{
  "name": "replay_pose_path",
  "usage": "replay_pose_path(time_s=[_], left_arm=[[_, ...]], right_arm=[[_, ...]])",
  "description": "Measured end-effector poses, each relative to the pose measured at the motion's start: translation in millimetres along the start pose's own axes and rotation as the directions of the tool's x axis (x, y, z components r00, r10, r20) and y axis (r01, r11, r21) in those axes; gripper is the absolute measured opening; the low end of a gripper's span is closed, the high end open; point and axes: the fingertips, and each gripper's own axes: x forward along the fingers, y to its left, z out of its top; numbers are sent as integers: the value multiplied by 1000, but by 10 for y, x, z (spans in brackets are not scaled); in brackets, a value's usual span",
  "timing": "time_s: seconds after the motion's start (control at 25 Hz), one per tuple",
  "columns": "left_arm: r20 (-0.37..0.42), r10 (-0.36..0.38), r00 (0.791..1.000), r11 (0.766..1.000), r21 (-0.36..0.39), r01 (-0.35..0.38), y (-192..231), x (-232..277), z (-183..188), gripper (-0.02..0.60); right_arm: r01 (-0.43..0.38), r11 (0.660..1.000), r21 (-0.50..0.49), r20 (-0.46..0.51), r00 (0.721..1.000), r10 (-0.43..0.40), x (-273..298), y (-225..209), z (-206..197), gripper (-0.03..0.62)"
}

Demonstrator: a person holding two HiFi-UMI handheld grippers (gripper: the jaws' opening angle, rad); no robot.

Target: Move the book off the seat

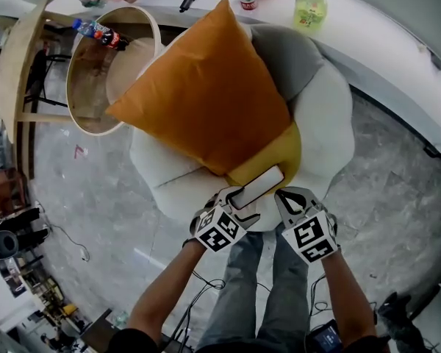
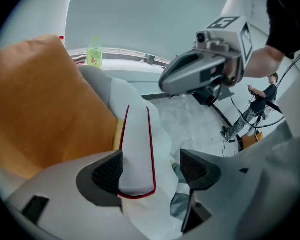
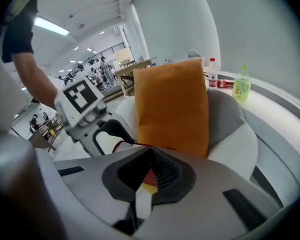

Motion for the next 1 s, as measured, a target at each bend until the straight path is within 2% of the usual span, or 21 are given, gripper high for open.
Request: replay_pose_path(time_s=[0.2, 0.28, 0.48, 0.56, 0.72, 0.88, 1.0], left_arm=[[-5, -9, 1000, 1000, 14, 9, -11, -1, 4, 368], [1, 2, 1000, 1000, -3, -2, 37, -31, -3, 368], [40, 83, 996, 995, -52, -81, 326, 34, 77, 388], [-1, 64, 998, 997, -45, -64, 340, 202, 13, 387], [-158, 16, 987, 999, 44, -9, 256, 604, -239, 388], [-169, 26, 985, 999, 37, -20, 207, 755, -250, 373], [-197, 18, 980, 999, 43, -10, 180, 750, -311, 357]], right_arm=[[-1, 999, 49, -126, 992, 7, 542, -6, -349, 6], [-1, 998, 63, -126, 992, 9, 587, 32, -366, 6], [-19, 988, 155, -123, 992, 38, 558, 4, -391, 6], [-18, 984, 177, -131, 991, 42, 539, -9, -404, 6], [-20, 984, 177, -119, 992, 42, 553, 0, -382, 6], [-31, 991, 133, -81, 996, 42, 367, 2, -332, 6], [-28, 988, 152, -13, 999, 31, 76, -56, -226, 6]])
